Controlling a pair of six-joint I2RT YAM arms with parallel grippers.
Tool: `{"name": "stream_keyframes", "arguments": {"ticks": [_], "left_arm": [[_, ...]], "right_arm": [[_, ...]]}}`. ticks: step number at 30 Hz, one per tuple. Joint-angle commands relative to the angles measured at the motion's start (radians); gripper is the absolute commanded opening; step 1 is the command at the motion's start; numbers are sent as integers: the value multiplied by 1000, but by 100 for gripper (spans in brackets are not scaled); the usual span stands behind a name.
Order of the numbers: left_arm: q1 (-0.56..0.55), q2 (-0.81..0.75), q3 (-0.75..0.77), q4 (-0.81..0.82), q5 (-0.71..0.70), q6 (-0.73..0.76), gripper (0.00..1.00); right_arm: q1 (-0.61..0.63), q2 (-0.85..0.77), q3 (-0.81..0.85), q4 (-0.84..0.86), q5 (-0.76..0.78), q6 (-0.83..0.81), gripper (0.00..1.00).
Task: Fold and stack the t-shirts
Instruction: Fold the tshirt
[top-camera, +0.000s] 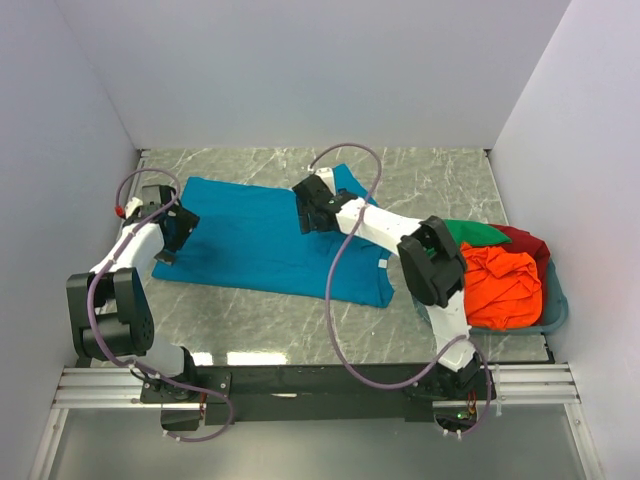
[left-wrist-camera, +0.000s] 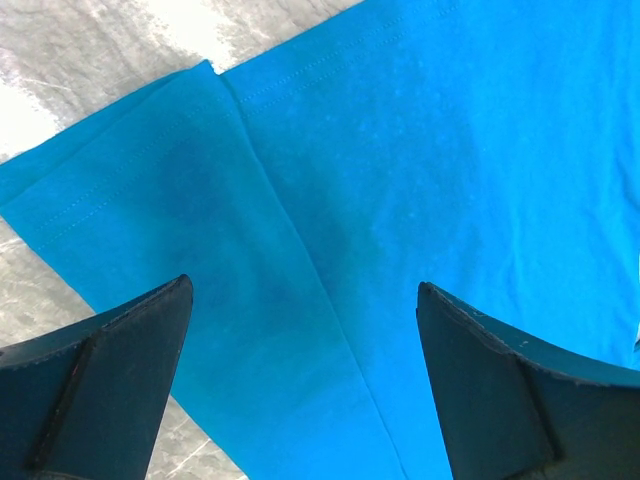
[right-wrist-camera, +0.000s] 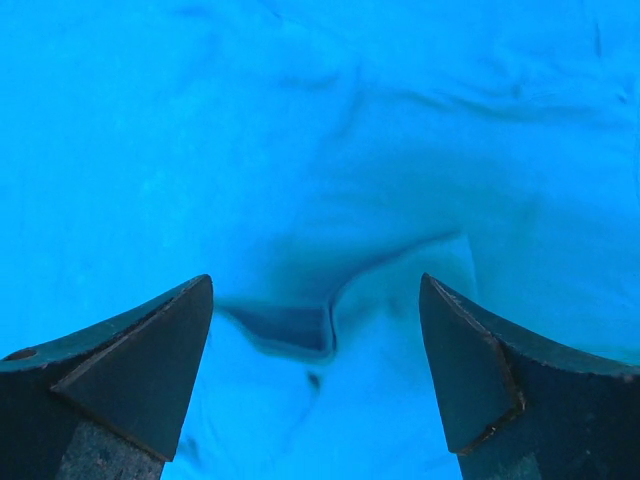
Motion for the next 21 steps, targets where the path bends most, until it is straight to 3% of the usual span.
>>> {"name": "stream_keyframes", "arguments": {"ticks": [1,5,11,21], "left_arm": [[-14,-46,11,46,29,37,99],[-43,-28,25,58,19,48,99],[-55,35,22,104,45,49,99],[-55,110,-64,141,91,42,99]], "right_arm": [[8,-186,-82,39,-23,33,90],[5,-351,-359,130,-92,91,90],[5,-507,-625,189,-154,148,90],[4,-468,-716,223,-214,171,90]]}}
